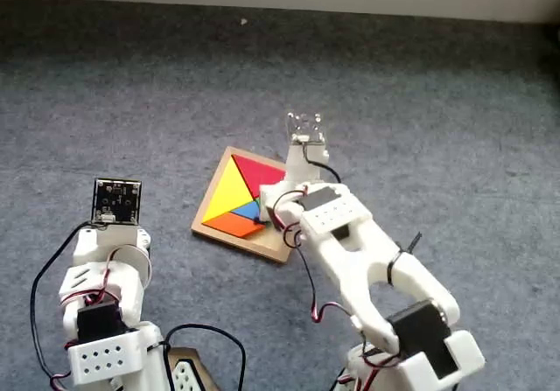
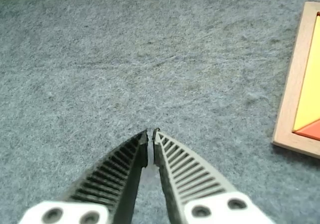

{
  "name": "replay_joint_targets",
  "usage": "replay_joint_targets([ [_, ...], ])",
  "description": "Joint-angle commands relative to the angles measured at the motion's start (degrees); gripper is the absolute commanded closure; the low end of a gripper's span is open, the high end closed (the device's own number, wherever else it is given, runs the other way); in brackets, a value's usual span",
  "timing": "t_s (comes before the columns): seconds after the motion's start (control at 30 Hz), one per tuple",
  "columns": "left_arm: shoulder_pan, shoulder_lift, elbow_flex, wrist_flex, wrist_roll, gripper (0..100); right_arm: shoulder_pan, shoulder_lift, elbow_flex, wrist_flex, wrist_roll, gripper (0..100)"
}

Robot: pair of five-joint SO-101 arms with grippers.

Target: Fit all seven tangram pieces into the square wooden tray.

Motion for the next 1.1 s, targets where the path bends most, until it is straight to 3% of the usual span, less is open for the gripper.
replay_joint_targets([
  [0.0,1.1,-0.7,-1.1,0.0,-0.2,95,2.4,3.3,-4.6,-2.6,-0.7,99.5],
  [0.23,1.1,-0.7,-1.1,0.0,-0.2,95,1.2,3.6,-4.2,-2.1,-0.7,99.5],
  [0.47,1.1,-0.7,-1.1,-0.1,-0.2,95,-0.7,3.6,-5.8,13.0,-6.2,99.5],
  [0.83,1.1,-0.7,-1.1,-0.2,-0.2,95,-4.4,3.6,-7.4,22.5,-6.3,99.5],
  [1.07,1.1,-0.7,-1.1,-0.1,-0.2,95,-6.7,3.7,-7.4,23.3,-9.1,99.5],
])
